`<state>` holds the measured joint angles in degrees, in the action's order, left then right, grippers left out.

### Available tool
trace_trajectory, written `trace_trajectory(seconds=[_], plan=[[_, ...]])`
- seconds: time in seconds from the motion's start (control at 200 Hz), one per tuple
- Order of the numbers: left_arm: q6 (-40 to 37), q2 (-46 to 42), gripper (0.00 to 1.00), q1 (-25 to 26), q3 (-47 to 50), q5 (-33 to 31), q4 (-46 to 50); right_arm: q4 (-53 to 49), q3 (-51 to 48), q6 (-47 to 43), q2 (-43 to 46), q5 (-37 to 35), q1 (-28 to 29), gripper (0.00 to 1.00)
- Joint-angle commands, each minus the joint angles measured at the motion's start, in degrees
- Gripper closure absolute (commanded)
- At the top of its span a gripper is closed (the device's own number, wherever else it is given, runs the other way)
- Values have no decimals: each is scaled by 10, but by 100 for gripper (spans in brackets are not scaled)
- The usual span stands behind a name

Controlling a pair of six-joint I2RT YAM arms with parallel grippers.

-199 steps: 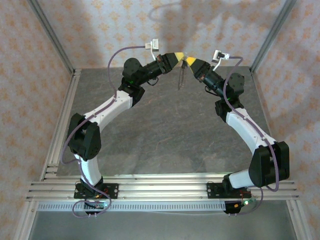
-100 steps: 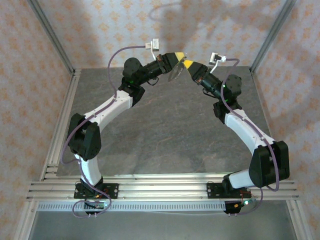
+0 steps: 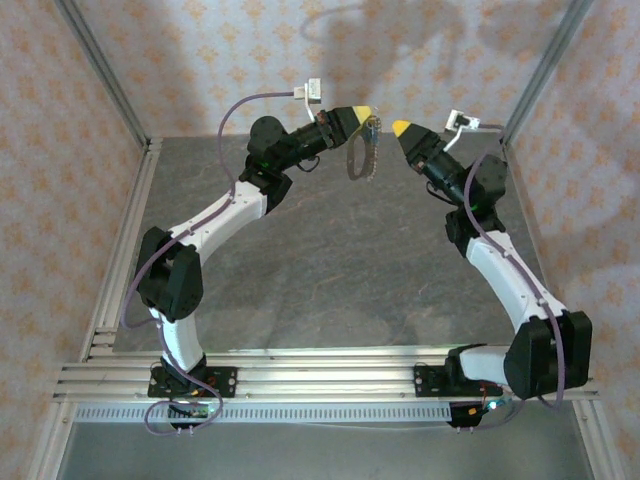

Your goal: Put the keys on the keyring

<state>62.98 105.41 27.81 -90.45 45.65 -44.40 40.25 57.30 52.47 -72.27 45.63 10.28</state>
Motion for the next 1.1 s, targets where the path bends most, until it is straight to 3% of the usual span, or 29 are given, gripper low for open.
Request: trace_trajectory(seconds=[0.0, 0.455, 0.921, 1.096], plan=[[-7, -4, 100, 5, -22, -4, -20, 10, 27, 0, 4, -7, 1, 57], [-21, -10, 100, 10, -27, -5, 1, 45, 101, 25, -78, -33, 31, 58], [-31, -20, 100, 10, -22, -10, 10, 48, 81, 18, -79, -39, 57, 79], [-33, -20, 100, 11, -19, -16, 12, 47, 61, 16, -67, -45, 58, 79]])
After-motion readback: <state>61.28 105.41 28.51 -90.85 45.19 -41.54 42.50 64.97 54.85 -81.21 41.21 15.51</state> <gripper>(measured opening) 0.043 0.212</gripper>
